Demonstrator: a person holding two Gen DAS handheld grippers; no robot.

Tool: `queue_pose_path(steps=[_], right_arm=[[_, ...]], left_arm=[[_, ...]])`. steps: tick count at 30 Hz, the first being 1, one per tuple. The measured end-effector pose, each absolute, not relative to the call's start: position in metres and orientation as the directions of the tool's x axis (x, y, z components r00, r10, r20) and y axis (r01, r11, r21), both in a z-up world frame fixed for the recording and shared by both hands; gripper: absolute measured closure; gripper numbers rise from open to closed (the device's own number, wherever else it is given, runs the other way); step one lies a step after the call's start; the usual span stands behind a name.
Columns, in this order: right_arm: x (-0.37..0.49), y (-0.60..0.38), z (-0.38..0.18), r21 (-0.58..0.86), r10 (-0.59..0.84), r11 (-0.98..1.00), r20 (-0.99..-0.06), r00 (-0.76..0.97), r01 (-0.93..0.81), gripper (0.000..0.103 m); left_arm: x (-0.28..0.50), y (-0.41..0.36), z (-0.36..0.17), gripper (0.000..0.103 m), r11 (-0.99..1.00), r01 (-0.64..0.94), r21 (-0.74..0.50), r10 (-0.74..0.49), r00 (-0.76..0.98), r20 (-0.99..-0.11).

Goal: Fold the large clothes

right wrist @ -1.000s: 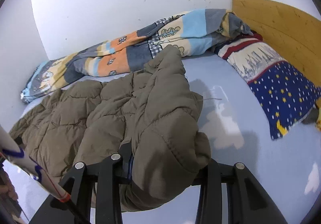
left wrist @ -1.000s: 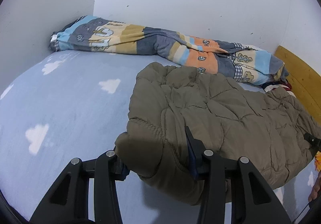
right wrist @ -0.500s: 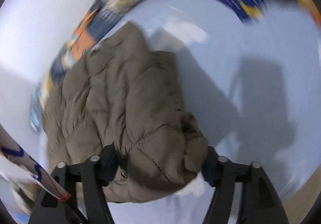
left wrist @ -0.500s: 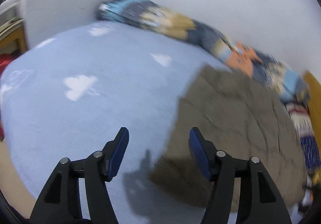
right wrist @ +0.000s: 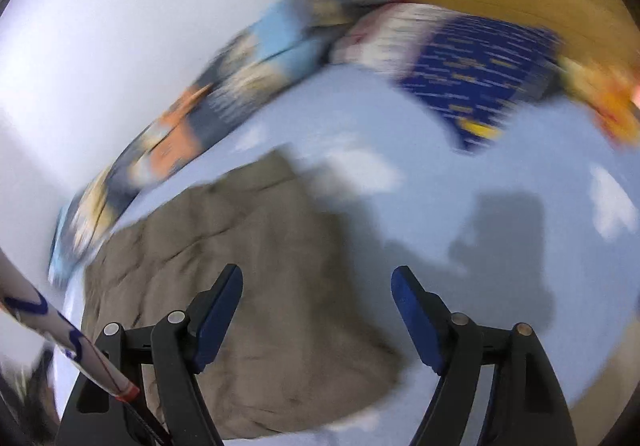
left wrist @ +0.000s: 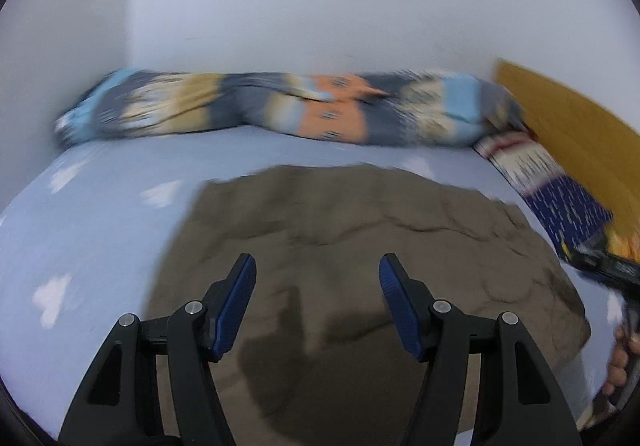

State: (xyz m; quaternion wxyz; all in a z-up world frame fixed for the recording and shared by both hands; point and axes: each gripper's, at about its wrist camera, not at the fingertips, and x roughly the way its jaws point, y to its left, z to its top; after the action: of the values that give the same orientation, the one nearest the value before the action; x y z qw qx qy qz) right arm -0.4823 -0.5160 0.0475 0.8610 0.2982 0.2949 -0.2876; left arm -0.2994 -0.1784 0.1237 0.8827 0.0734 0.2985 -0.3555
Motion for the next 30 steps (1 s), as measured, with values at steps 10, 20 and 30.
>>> queue_pose_path(steps=[10,20,30], right_arm=[[-0.341,-0.485,-0.007,0.056,-0.313,0.817,-0.793,0.523,0.574,0.040],[-0.327,-0.495,0.007,0.071,-0.370,0.773,-0.756,0.539,0.630,0.050],[-0.277,-0.513,-0.007,0.093,-0.290,0.830,-0.770,0.568,0.550,0.048]], left_arm=[[-0.249,-0.252,0.054,0.035,0.715,0.697,-0.059,-0.493,0.442,-0.749],[-0.236,-0.248,0.079,0.035,0.744,0.663,-0.086,-0.523,0.497,-0.692],[-0.182,-0.254,0.050,0.033,0.825,0.560,-0.072,-0.422,0.528,-0.737]])
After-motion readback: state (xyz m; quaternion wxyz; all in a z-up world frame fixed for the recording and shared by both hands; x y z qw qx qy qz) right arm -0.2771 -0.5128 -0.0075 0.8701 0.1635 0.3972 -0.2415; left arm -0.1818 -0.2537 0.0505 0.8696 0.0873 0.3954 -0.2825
